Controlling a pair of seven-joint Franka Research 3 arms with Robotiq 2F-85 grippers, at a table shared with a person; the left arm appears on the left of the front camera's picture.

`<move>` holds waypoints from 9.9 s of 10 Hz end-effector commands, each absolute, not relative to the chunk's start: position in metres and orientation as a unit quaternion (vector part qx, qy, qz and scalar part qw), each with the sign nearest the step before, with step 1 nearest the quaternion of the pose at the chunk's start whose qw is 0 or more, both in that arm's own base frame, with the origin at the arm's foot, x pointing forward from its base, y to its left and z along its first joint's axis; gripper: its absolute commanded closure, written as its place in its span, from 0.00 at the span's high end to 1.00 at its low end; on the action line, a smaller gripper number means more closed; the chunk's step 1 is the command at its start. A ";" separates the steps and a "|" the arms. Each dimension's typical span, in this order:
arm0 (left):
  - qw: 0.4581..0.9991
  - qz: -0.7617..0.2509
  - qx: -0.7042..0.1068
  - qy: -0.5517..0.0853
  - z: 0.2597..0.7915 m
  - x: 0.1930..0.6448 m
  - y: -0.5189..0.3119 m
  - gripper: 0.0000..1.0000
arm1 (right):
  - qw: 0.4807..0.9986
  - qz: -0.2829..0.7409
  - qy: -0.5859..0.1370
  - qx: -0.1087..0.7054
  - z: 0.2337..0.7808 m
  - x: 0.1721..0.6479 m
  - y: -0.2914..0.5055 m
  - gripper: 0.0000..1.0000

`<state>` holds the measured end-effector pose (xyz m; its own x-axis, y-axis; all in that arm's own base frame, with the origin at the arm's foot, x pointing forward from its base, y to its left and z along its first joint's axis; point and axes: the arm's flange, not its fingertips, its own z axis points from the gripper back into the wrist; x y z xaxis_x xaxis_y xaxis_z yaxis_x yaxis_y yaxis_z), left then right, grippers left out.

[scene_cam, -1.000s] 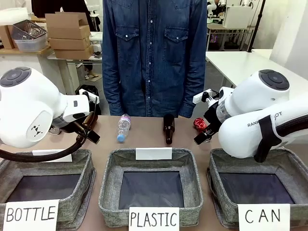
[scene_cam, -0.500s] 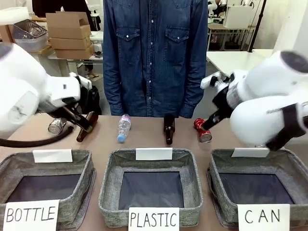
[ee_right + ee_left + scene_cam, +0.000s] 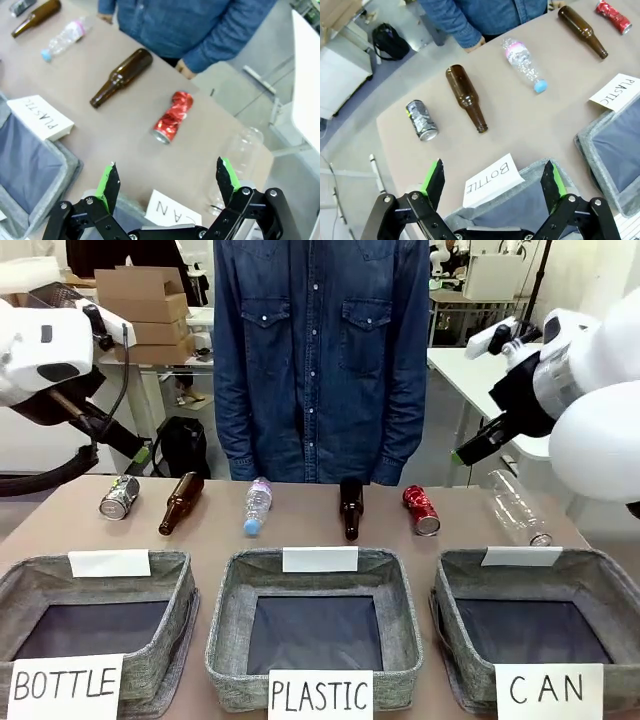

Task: Sort the can waste into the basket.
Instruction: Pick up the can waste from the table and place it in the right Fabric basket.

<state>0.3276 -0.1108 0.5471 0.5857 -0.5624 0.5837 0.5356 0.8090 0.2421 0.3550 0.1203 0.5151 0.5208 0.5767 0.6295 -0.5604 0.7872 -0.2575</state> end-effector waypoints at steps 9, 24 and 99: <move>0.784 0.096 -0.587 -0.177 0.490 0.350 0.086 1.00 | 0.733 -0.038 -0.239 0.636 0.485 0.360 -0.087 1.00; 0.915 0.187 -0.339 -0.114 0.463 0.458 0.135 1.00 | 0.738 0.008 -0.234 0.633 0.483 0.358 -0.107 1.00; 0.709 -0.661 -0.217 -0.115 0.555 0.362 -0.304 1.00 | 0.794 -0.058 -0.197 0.573 0.479 0.318 -0.199 1.00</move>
